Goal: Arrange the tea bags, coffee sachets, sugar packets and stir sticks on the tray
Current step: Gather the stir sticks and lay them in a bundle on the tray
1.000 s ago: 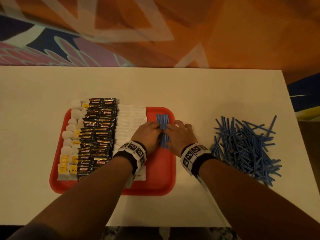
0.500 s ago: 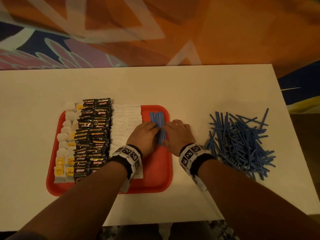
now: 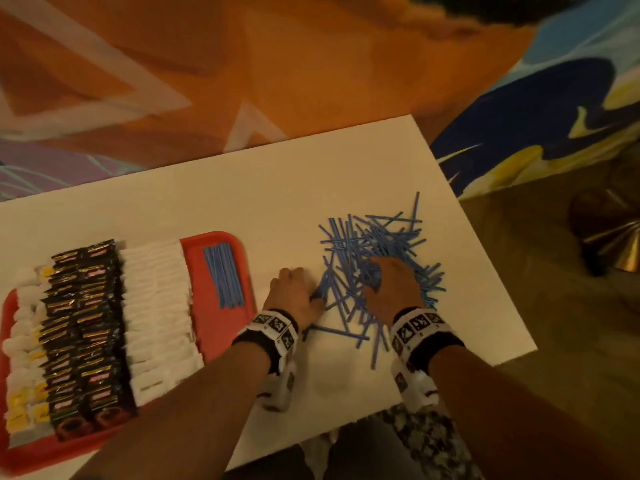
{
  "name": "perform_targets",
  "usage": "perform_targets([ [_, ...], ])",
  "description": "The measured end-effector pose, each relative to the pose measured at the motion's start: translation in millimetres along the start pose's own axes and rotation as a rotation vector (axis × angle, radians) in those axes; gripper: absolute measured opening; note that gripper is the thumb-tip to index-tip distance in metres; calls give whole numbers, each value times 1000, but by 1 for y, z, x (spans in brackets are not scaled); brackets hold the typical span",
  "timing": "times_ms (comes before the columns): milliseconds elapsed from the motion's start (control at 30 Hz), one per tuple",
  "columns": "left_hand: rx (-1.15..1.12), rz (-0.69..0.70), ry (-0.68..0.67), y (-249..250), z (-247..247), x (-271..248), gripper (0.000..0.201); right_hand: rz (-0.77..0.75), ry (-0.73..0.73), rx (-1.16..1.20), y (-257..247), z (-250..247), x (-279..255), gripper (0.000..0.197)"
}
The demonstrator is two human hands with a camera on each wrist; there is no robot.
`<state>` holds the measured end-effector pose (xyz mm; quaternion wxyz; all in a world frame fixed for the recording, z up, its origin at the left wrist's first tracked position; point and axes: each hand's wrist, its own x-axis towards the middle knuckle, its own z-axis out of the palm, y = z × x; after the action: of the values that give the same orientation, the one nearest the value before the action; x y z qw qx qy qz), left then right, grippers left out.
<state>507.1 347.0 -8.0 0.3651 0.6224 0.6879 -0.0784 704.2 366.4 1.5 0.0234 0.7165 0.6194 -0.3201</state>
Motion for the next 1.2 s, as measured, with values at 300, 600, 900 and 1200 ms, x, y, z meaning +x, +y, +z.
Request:
perform_targets([
  [300, -172, -70, 35, 74, 22, 34, 75, 15, -59, -97, 53, -5, 7, 74],
  [600, -216, -164, 131, 113, 26, 51, 94, -169, -80, 139, 60, -14, 7, 55],
  [900, -140, -282, 156, 135, 29, 63, 101, -144, -103, 370, 67, -24, 12, 57],
  [1200, -407, -376, 201, 130, 18, 83, 83, -71, -93, 383, 73, -24, 23, 57],
])
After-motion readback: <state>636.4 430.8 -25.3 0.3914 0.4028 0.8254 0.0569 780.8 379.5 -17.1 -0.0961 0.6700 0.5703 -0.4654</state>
